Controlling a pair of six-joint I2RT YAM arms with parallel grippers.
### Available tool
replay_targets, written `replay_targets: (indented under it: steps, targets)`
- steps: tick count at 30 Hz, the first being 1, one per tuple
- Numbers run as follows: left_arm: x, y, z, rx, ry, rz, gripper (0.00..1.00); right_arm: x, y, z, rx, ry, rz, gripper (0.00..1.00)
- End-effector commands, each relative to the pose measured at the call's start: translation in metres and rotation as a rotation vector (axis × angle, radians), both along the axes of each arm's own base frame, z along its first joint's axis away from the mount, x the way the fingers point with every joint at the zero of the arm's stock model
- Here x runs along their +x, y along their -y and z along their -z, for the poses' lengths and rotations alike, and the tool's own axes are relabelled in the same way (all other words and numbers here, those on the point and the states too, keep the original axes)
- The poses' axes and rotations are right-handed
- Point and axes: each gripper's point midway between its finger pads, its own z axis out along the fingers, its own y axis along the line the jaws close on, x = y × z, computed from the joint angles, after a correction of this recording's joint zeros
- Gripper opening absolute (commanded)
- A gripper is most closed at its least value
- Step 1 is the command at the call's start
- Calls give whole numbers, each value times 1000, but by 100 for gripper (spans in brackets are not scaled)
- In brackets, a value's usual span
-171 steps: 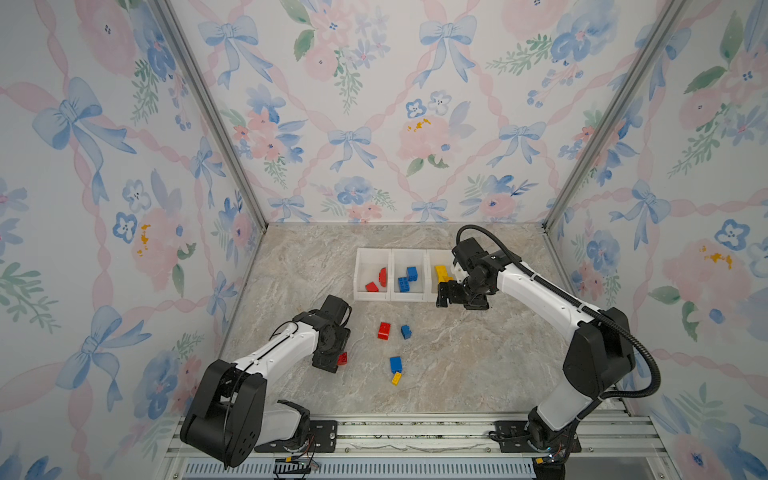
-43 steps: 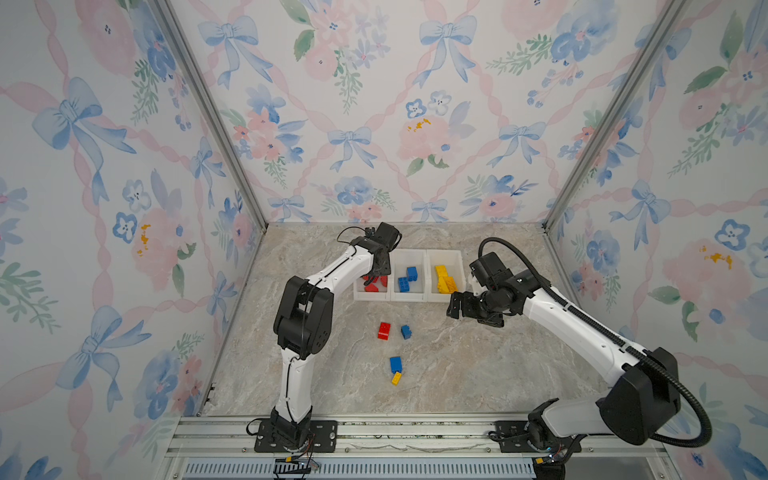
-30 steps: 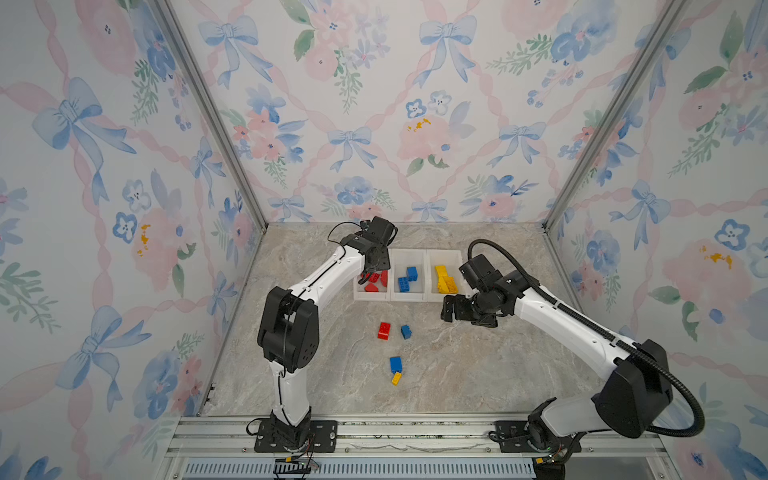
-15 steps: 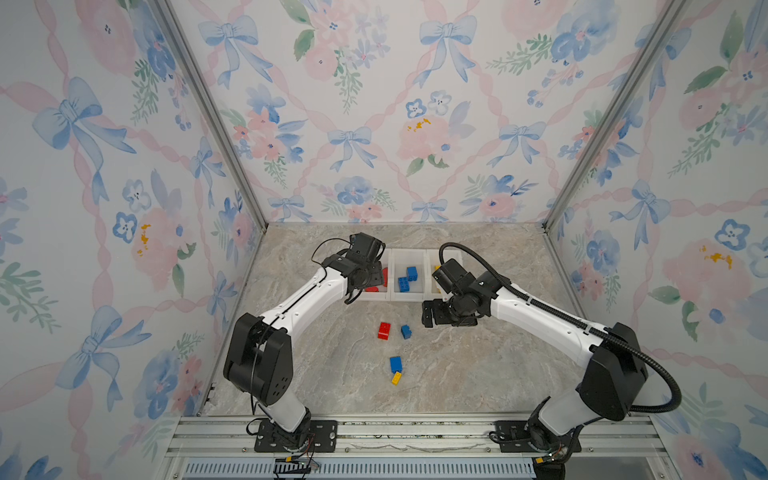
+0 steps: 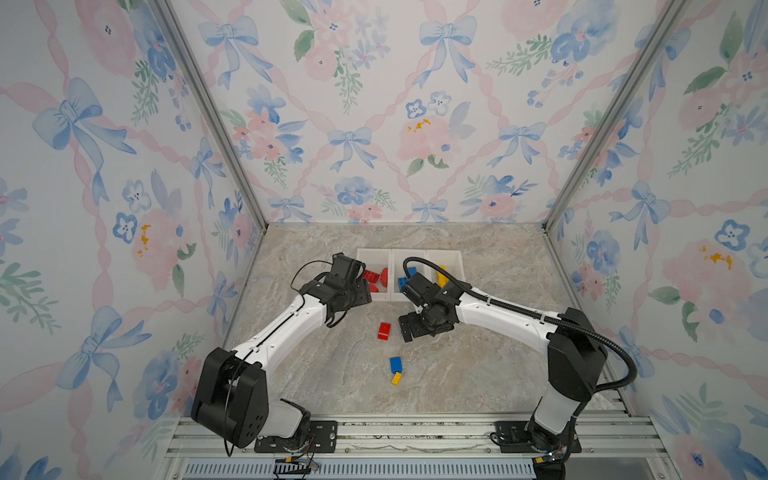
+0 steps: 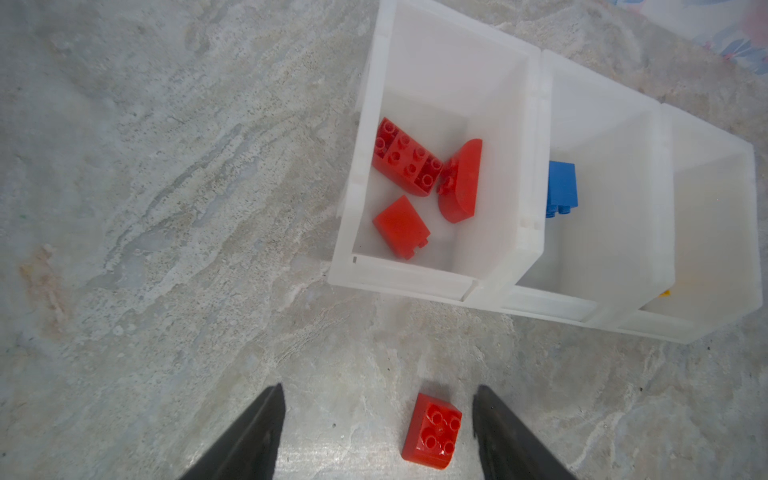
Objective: Sort the legos into containers by color
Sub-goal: 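Move the right gripper down toward a blue brick while the left gripper withdraws, then close the right gripper on the tall blue brick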
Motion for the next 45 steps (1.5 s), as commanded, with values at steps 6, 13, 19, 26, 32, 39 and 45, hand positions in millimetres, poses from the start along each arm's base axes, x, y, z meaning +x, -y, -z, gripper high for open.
replay_targets:
  steps: [6,13,19,26,32,39,45]
  targets:
    - [-18,-14,4,-58,12,-21,75,7,-20,11,-32,28,-68,93]
    - [-28,-26,9,-67,17,-52,76,13,-26,26,-58,22,-92,90]
    - [-31,-29,11,-74,15,-63,76,22,-36,37,-71,22,-103,86]
    - [-33,-32,13,-74,15,-72,76,29,-36,51,-91,20,-102,80]
    - [-37,-36,12,-80,24,-94,76,36,-31,58,-104,22,-100,66]
    - [-39,-38,10,-89,33,-113,76,40,-30,63,-114,27,-101,55]
    - [-38,-38,9,-98,37,-124,76,42,-27,65,-121,27,-105,46]
